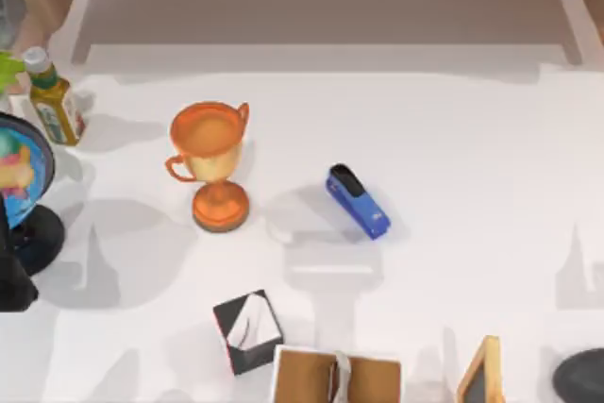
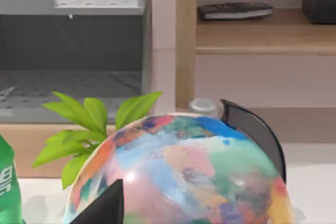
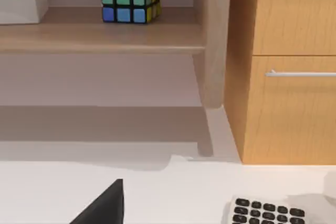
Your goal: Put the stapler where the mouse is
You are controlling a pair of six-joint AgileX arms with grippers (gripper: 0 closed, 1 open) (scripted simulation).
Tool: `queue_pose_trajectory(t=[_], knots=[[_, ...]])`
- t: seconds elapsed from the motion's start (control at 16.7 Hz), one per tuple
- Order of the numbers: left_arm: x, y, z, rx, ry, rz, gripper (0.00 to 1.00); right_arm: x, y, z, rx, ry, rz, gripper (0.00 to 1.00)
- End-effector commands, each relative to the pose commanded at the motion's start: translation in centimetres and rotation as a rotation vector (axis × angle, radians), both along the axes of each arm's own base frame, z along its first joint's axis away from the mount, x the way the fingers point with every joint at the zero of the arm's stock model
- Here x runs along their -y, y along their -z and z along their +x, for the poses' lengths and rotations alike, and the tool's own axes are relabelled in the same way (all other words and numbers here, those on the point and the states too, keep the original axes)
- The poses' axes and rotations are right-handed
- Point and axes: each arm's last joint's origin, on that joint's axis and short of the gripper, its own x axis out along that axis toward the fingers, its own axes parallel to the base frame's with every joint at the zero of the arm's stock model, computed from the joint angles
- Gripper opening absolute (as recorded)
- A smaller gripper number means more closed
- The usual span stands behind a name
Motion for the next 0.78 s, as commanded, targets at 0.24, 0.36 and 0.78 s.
queue_pose_trajectory(t=[0.24, 0.36, 0.78], knots=[[0.0, 0.0, 0.0, 0.0, 0.0, 0.0, 1.0, -0.1, -0.6, 0.0, -0.016, -0.015, 0.0, 1.0], [0.0, 0.0, 0.0, 0.0, 0.0, 0.0, 1.0, -0.4, -1.7, 0.2, -0.06, -0.046, -0.002, 1.0], [0.0, 0.0, 0.0, 0.0, 0.0, 0.0, 1.0, -3.0, -7.3, 4.3, -0.484, -0.208, -0.059, 1.0]])
